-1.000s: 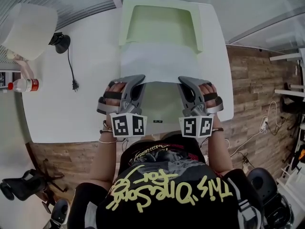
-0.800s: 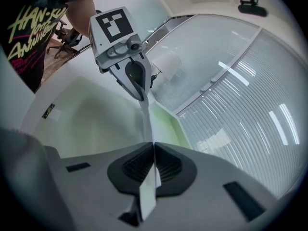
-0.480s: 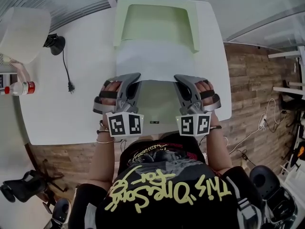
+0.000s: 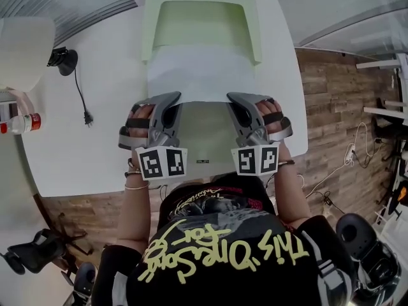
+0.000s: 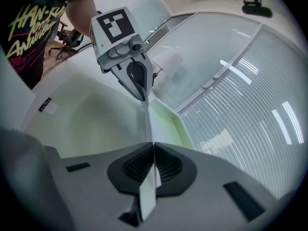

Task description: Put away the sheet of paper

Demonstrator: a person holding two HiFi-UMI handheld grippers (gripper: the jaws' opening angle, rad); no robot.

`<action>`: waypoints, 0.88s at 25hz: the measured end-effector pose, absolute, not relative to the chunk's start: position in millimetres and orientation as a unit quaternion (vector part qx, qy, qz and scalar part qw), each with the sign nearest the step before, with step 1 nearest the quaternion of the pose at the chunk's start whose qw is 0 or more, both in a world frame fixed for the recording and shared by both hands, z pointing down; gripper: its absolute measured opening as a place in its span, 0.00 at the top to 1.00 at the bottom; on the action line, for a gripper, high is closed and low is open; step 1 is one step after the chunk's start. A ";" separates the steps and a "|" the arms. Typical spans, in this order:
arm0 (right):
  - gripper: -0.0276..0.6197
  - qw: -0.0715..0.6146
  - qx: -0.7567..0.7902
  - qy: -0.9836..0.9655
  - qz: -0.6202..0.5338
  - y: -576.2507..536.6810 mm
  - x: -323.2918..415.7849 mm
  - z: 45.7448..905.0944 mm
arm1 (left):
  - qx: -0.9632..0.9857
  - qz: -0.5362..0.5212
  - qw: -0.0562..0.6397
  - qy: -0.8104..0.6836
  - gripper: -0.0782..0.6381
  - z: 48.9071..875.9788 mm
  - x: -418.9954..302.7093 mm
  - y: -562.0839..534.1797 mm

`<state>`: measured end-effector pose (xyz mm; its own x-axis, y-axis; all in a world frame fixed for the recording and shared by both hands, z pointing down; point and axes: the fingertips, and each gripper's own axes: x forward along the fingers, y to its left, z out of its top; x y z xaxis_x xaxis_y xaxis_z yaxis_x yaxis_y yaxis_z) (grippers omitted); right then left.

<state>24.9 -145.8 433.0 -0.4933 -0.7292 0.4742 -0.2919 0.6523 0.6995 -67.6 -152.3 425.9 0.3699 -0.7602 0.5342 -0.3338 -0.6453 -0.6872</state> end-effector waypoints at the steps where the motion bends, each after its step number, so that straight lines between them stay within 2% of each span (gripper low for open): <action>1: 0.95 0.395 0.312 -0.819 -0.276 -147.0 24.7 433.4 | -0.792 -0.443 0.241 0.345 0.88 426.2 -67.8 -153.6; 22: 0.95 0.392 0.310 -0.820 -0.280 -166.9 24.6 432.7 | -0.786 -0.449 0.243 0.349 0.88 427.5 -68.7 -170.8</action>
<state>24.6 -166.9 432.7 -0.5001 -0.7274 0.4700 -0.2885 0.6516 0.7015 -68.7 -170.8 427.5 0.3541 -0.7660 0.5365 -0.3301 -0.6392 -0.6946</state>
